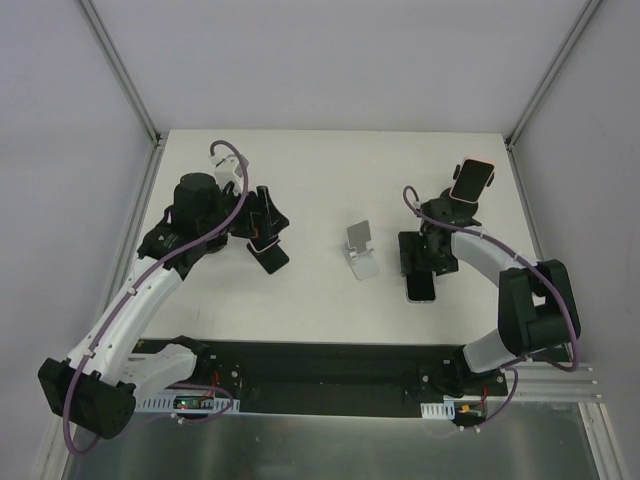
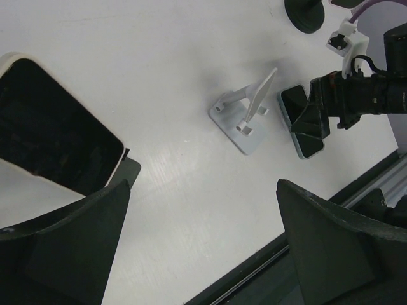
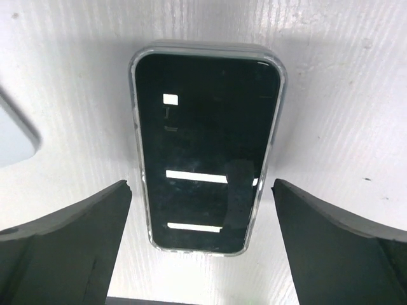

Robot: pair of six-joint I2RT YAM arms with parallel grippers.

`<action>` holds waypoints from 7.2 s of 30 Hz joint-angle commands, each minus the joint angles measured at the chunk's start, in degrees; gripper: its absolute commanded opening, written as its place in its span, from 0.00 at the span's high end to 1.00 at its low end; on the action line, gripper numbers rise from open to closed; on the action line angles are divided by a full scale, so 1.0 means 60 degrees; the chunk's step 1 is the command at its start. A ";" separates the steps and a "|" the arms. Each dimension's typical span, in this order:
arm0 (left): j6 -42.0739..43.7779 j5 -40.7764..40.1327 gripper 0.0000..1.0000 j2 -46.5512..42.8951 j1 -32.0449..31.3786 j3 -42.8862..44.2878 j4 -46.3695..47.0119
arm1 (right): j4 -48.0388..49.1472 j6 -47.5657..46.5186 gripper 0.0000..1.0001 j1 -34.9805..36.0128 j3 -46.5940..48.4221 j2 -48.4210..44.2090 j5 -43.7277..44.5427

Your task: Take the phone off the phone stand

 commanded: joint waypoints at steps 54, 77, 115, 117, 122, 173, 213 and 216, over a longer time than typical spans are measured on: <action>0.1329 0.1948 1.00 0.7580 -0.1786 0.6080 0.0497 | 0.1951 -0.0549 0.04 -0.0094 -0.3184 -1.0500 -0.2652; -0.0034 -0.0439 1.00 0.6974 0.5231 0.6780 0.0043 | 0.2786 0.0155 0.04 -0.0080 -0.3419 -0.9579 -0.2902; 0.0303 -0.0381 0.34 1.1738 0.6857 0.9655 0.0512 | 0.4089 0.0623 0.04 0.0374 -0.2554 -0.6677 -0.1979; 0.0288 -0.0411 0.20 1.1403 0.6857 0.9537 0.0497 | 0.4119 0.0594 0.04 0.0389 -0.2554 -0.6677 -0.1979; 0.0215 -0.0324 0.01 1.0538 0.6755 0.9010 0.0512 | 0.4119 0.0462 0.04 0.0374 -0.2525 -0.6809 -0.2081; -0.0547 0.2372 0.29 0.3313 0.3811 -0.0351 0.3001 | 0.5320 0.1282 0.04 0.0667 -0.3624 -0.7893 -0.4762; -0.1176 0.3764 1.00 0.1777 0.3518 0.0073 0.3383 | 0.5261 0.1004 0.04 0.1252 -0.3272 -0.7732 -0.4514; -0.1484 0.3501 1.00 0.1601 0.2846 0.0176 0.3353 | 0.5232 0.0975 0.04 0.1633 -0.3082 -0.7630 -0.4280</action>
